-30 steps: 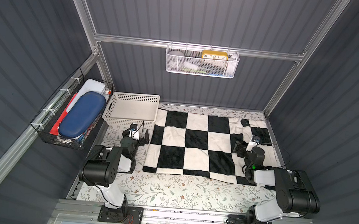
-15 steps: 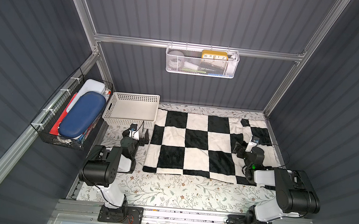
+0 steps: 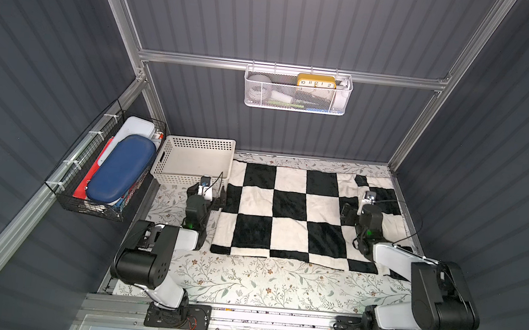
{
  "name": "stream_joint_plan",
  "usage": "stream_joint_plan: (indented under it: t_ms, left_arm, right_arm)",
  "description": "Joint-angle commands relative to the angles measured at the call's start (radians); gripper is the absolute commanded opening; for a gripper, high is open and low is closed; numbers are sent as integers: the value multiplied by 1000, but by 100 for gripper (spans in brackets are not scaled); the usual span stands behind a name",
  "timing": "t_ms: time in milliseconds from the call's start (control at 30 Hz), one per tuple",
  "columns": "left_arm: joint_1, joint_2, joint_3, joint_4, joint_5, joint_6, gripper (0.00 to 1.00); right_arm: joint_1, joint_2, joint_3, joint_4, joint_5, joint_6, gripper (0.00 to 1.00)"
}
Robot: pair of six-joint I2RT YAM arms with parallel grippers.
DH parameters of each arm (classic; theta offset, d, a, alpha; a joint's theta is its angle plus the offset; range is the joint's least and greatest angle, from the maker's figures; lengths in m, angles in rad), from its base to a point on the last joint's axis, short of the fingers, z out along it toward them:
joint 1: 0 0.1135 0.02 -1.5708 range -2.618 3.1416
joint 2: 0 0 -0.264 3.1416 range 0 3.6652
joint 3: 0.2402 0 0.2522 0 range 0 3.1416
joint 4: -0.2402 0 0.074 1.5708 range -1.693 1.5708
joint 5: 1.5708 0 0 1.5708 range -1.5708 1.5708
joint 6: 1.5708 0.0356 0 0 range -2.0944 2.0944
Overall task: Roll up the pillowcase
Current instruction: Adjust the pillowcase at the center of the board.
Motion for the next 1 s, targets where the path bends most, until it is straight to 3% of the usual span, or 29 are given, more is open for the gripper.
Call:
stream_joint_plan:
  t_ms: [0, 67, 100, 133, 167, 200, 267, 333, 433, 533, 633, 733, 967]
  left_arm:
    - [-48, -102, 282, -453, -121, -190, 99]
    - [-42, -59, 529, -763, 91, -328, 99]
    - [-41, -21, 632, -875, 159, -361, 99]
    - [-39, 28, 716, -939, 236, -415, 99]
    - [-19, 71, 776, -934, 427, -425, 99]
    - [-8, 104, 801, -892, 561, -448, 92]
    - [-6, 201, 903, -901, 652, -504, 44]
    - [-69, 331, 1100, -1113, 584, -489, 0]
    - [-204, 527, 1366, -1365, 483, -438, 0]
    - [-302, 662, 1483, -1450, 468, -462, 0]
    - [-341, 735, 1494, -1481, 447, -508, 0]
    - [-348, 752, 1439, -1442, 458, -547, 0]
    - [-355, 821, 1482, -1541, 394, -590, 0]
  right_arm:
    - [-6, -50, 199, -366, 6, 80, 99]
    - [-50, -21, 297, -478, -167, 134, 94]
    - [-70, -5, 339, -515, -242, 146, 83]
    - [-85, 20, 388, -550, -259, 165, 51]
    - [-89, 55, 458, -624, -205, 195, 11]
    - [-95, 96, 541, -721, -167, 218, 0]
    - [-122, 209, 716, -934, -168, 247, 0]
    - [-147, 331, 863, -1057, -221, 258, 0]
    - [-187, 553, 1101, -1260, -334, 268, 0]
    - [-205, 745, 1277, -1365, -416, 270, 0]
    - [-210, 857, 1357, -1380, -430, 268, 0]
    - [-212, 899, 1375, -1361, -427, 266, 0]
    - [-233, 1034, 1473, -1417, -467, 272, 0]
